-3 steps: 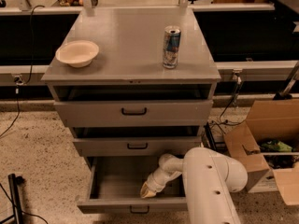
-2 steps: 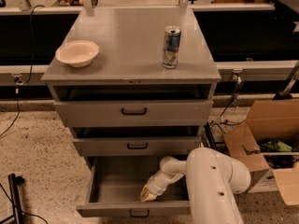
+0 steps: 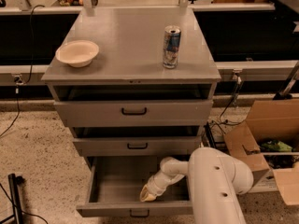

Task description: Open bottom drawer

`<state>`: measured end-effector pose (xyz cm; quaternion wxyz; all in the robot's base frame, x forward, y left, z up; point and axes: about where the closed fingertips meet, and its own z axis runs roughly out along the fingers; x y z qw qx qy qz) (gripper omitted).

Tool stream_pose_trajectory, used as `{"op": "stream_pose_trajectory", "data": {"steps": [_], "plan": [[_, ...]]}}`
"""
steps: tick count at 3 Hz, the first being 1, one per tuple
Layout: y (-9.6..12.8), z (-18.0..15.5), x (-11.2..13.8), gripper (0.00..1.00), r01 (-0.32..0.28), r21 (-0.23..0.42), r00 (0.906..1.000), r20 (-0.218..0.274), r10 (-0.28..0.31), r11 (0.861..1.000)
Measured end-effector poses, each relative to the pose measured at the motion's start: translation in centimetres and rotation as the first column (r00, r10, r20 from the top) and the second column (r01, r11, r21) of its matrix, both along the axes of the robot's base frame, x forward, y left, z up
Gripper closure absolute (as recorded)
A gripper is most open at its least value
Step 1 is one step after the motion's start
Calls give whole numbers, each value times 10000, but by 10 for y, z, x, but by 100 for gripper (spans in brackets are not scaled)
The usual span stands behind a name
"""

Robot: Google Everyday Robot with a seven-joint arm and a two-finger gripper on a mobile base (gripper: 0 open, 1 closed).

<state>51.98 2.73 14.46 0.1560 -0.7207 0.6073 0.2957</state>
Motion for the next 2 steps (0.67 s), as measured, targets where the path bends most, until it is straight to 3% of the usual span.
{"op": "stream_pose_trajectory", "data": {"steps": [1, 2], "plan": [[8, 9, -3, 100, 620, 198, 9976, 294, -626, 9979], [16, 4, -5, 100, 690, 438, 9976, 57, -693, 9967]]}}
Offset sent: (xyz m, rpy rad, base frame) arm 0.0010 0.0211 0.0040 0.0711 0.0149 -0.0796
